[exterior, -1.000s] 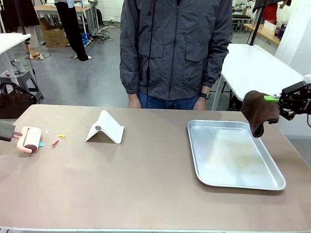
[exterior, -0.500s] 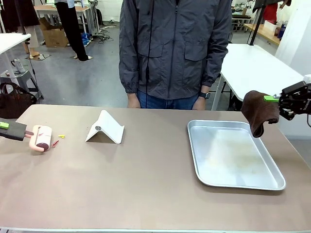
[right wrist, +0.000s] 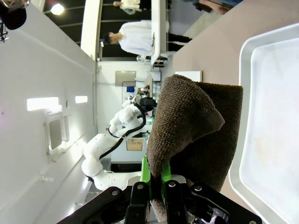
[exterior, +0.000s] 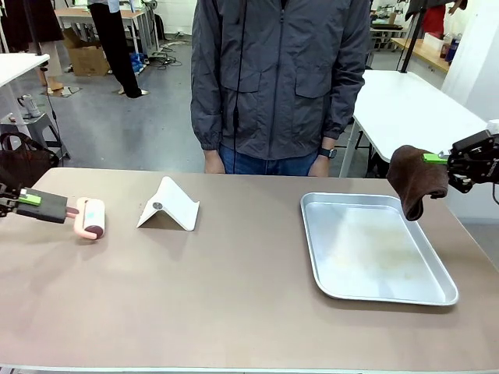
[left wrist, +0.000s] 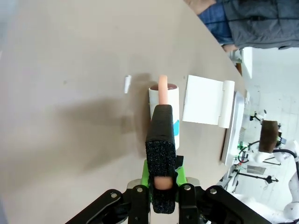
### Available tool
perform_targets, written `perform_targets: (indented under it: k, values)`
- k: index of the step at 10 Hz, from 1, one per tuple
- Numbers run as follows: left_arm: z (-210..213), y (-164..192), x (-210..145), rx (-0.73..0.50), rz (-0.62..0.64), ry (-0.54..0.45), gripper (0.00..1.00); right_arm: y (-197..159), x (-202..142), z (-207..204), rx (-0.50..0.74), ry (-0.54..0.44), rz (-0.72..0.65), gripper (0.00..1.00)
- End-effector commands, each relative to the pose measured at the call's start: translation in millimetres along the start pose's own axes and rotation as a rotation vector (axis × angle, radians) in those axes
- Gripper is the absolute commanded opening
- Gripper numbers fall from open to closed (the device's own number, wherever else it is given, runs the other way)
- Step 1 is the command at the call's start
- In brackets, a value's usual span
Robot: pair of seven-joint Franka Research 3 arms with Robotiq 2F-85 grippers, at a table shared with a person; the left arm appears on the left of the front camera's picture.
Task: Clean the surface of the table.
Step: Clean the area not pointed to by the person.
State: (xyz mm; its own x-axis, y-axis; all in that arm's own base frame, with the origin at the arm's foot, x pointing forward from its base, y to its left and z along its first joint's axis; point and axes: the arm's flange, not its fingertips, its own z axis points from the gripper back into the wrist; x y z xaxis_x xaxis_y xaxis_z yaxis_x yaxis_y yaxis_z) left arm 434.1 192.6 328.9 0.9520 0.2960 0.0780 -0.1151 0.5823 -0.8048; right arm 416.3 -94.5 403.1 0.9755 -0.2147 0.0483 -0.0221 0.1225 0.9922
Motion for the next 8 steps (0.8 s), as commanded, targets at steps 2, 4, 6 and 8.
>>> perform_targets:
  k: [2, 4, 6, 8]
  values:
    - [-30, -5, -8, -0.046, -0.039, -0.006, 0.22, 4, 2, 1, 0.008, -0.003, 0.005, 0.1]
    - [-34, -8, -3, -0.062, -0.038, -0.013, 0.22, 4, 2, 1, 0.008, -0.003, 0.005, 0.1]
    - [-19, -14, -4, -0.105, -0.046, -0.043, 0.22, 4, 2, 1, 0.008, -0.003, 0.005, 0.1]
    - [9, -30, -15, -0.195, -0.081, -0.048, 0.22, 4, 2, 1, 0.008, -0.003, 0.005, 0.1]
